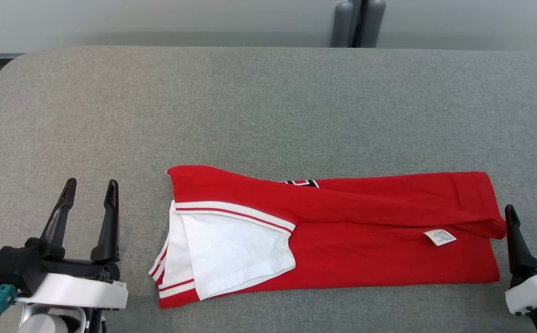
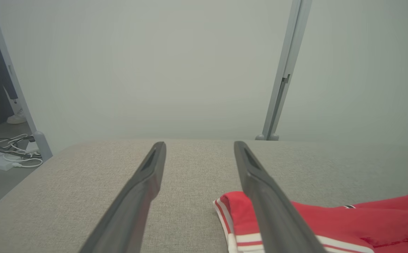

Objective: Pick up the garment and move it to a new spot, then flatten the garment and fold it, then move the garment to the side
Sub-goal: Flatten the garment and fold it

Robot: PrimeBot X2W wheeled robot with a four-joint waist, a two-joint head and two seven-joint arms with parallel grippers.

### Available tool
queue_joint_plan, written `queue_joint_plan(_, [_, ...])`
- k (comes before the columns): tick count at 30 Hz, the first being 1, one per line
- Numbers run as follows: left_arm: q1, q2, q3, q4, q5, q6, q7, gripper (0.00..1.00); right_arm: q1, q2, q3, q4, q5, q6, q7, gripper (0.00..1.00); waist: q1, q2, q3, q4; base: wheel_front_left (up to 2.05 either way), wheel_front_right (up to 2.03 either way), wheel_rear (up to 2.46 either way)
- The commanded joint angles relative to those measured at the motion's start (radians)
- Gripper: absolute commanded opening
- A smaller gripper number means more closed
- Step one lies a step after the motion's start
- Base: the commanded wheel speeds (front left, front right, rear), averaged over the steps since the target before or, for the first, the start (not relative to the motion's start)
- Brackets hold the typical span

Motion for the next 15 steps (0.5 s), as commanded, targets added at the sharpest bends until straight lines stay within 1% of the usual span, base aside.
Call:
queue_joint_plan(1, [-0.023,0.0,0.003,0.005,0.009,-0.007,-0.004,1.0,-0.026,-0.014,0.013,0.042,0.019,0.0,-0.009,1.0,0.0,-0.0001,0.021,0.014,0.0,0.0,0.0])
queue_joint_plan(4, [-0.034,-0.008,0.002,0.009,0.013,-0.012,-0.004,1.0,-0.046,-0.018,0.037,0.11,0.04,0.0,-0.015,1.0,0.0,-0.0001,0.036,0.026,0.0,0.0,0.0])
queue_joint_plan(5, [-0.034,-0.008,0.002,0.009,0.013,-0.012,-0.004,1.0,-0.046,-0.018,0.037,0.11,0.04,0.0,-0.015,1.0,0.0,-0.0001,0.036,0.026,0.0,0.0,0.0])
queue_joint_plan(10, [-0.044,-0.019,0.008,0.016,0.023,-0.016,-0.004,1.0,-0.075,-0.015,0.094,0.219,0.074,0.0,-0.027,1.0,0.0,-0.0001,0.048,0.038,0.0,0.0,0.0])
queue_joint_plan(15, [-0.051,-0.024,0.015,0.022,0.034,-0.02,-0.004,1.0,-0.08,0.007,0.168,0.31,0.129,0.002,-0.015,1.0,0.0,-0.0001,0.047,0.037,0.0,0.0,0.0])
